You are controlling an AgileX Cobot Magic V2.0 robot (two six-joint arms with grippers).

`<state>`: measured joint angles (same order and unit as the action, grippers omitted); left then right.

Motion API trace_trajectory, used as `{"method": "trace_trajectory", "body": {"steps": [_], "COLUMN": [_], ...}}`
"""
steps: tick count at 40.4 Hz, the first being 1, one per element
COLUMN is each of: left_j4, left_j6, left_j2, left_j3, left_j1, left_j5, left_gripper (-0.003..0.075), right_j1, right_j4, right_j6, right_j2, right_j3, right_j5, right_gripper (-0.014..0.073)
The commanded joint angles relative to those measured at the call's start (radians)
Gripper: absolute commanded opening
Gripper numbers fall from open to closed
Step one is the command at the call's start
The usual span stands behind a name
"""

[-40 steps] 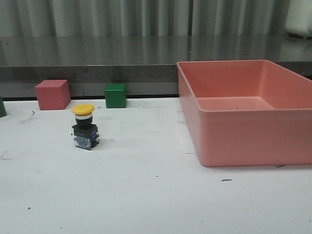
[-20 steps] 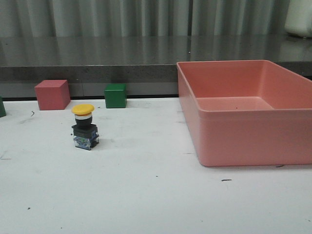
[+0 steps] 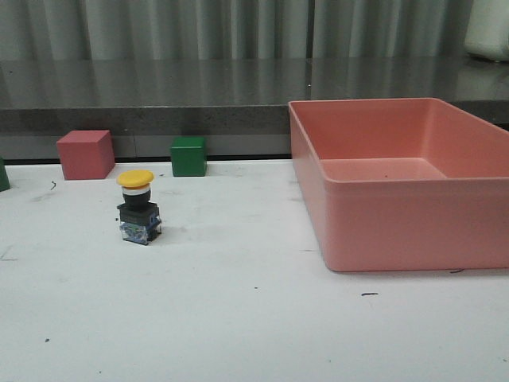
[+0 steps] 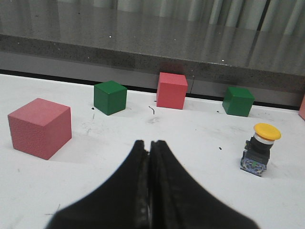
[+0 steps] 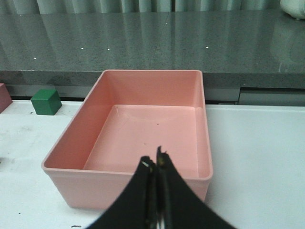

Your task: Place and stand button with both arms

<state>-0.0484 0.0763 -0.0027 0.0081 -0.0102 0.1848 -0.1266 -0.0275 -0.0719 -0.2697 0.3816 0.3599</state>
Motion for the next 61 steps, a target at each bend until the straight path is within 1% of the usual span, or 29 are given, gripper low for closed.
{"method": "trace_trajectory", "body": {"steps": [1,10,14,23,26,31,36,38,45,61], "left_j4": [-0.010,-0.010,-0.010,-0.010,-0.010,-0.010,-0.010,-0.010,-0.010,-0.010], "left_j6": [-0.002,-0.002,-0.002,-0.002,-0.002,-0.002,-0.002,-0.002,-0.002,-0.002], "left_j2": [-0.023,-0.023,-0.023,-0.023,-0.023,-0.023,-0.023,-0.023,-0.023,-0.023], "left_j3": [0.016,0.016,0.016,0.016,0.016,0.016,0.016,0.016,0.016,0.016], "left_j1": [-0.002,-0.002,-0.002,-0.002,-0.002,-0.002,-0.002,-0.002,-0.002,-0.002], "left_j5": [-0.084,-0.084,-0.084,-0.084,-0.084,-0.084,-0.084,-0.084,-0.084,-0.086], "left_gripper": [-0.0020,-0.0020,-0.0020,-0.0020,-0.0020,-0.0020,-0.0020,-0.0020,-0.0020,-0.0020], "right_j1": [0.005,0.005,0.007,0.011,0.028,0.072,0.107,0.112,0.114,0.114], "right_j4": [0.014,0.027,0.027,0.027,0.027,0.027,0.027,0.027,0.027,0.027], "right_j6": [0.007,0.007,0.007,0.007,0.007,0.007,0.007,0.007,0.007,0.007], "right_j2": [-0.008,-0.008,0.000,0.068,0.113,0.162,0.206,0.222,0.294,0.298], "right_j3": [0.027,0.026,-0.003,-0.175,-0.247,-0.338,-0.408,-0.405,-0.405,-0.405], "right_j5": [-0.082,-0.083,-0.102,-0.234,-0.299,-0.349,-0.347,-0.290,-0.214,-0.206], "right_gripper": [-0.0061,-0.0061,-0.0061,-0.0061,-0.0061,-0.0061,-0.0061,-0.0061,-0.0061,-0.0061]}}
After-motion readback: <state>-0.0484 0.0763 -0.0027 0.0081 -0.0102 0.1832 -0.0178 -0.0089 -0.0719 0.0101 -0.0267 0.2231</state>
